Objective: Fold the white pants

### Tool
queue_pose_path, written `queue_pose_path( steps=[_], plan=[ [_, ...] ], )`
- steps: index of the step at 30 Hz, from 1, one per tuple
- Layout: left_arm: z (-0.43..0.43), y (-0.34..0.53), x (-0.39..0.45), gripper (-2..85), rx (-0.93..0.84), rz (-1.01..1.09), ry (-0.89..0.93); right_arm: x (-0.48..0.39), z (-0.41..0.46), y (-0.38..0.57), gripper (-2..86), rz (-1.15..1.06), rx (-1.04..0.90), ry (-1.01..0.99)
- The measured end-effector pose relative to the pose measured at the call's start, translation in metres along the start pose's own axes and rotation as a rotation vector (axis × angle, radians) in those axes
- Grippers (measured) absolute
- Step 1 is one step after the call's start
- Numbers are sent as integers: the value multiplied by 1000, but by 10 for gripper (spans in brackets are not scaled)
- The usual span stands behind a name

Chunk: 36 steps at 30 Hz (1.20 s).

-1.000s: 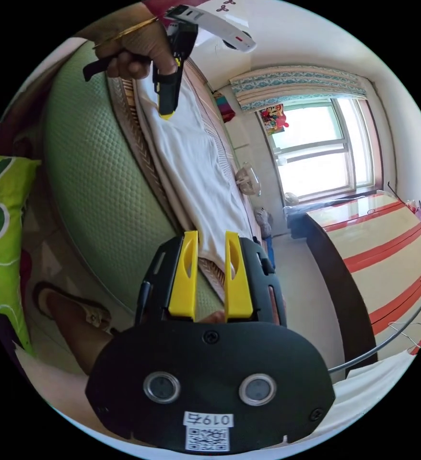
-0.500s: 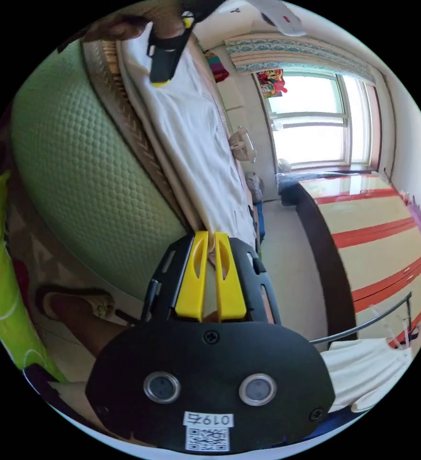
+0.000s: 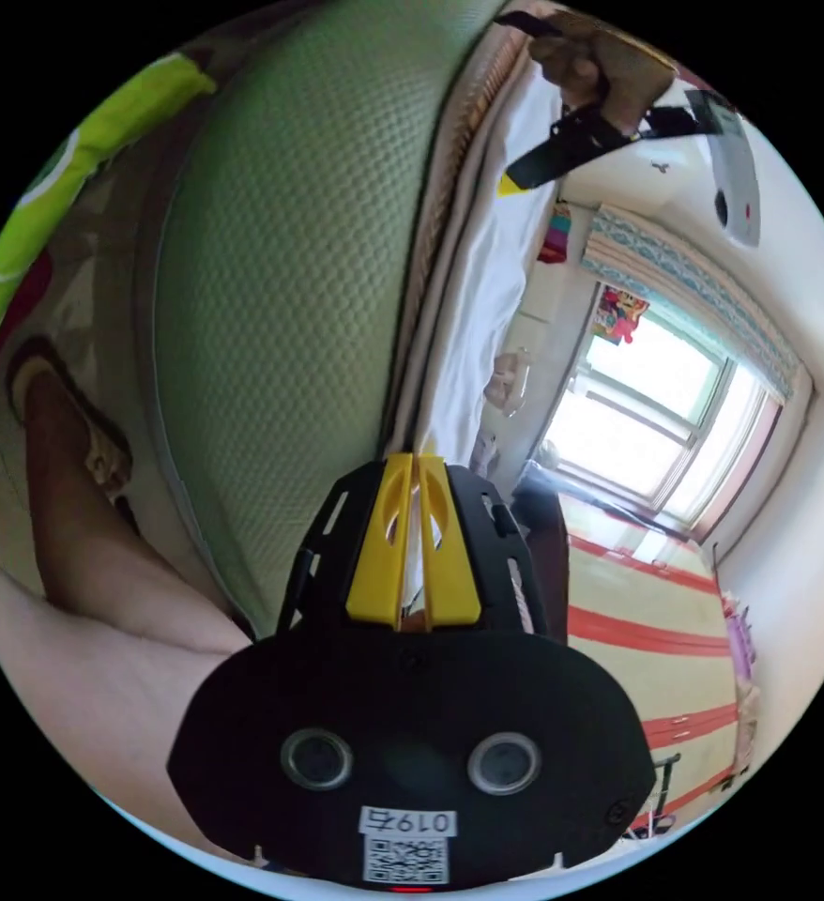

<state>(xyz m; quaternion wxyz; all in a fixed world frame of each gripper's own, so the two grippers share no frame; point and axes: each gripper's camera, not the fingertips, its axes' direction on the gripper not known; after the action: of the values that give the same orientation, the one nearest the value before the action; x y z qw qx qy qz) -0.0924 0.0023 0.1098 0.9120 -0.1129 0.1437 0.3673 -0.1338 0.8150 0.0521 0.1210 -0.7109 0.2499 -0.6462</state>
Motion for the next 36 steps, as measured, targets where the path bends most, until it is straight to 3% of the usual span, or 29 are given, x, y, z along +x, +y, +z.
queue_pose_path(
  steps=[3, 11, 27, 36],
  plan=[
    [-9, 16, 18, 56, 11, 158, 37, 1, -2, -5, -7, 58, -10, 6],
    [-6, 35, 70, 72, -32, 473, -211, 8, -7, -14, -7, 139, -29, -21],
    [4, 45, 97, 25, -72, 514, -336, 10, -18, -23, -8, 211, -31, -25],
    [23, 56, 116, 10, -134, 636, -444, 12, -27, -33, -7, 208, -40, -5]
  ],
)
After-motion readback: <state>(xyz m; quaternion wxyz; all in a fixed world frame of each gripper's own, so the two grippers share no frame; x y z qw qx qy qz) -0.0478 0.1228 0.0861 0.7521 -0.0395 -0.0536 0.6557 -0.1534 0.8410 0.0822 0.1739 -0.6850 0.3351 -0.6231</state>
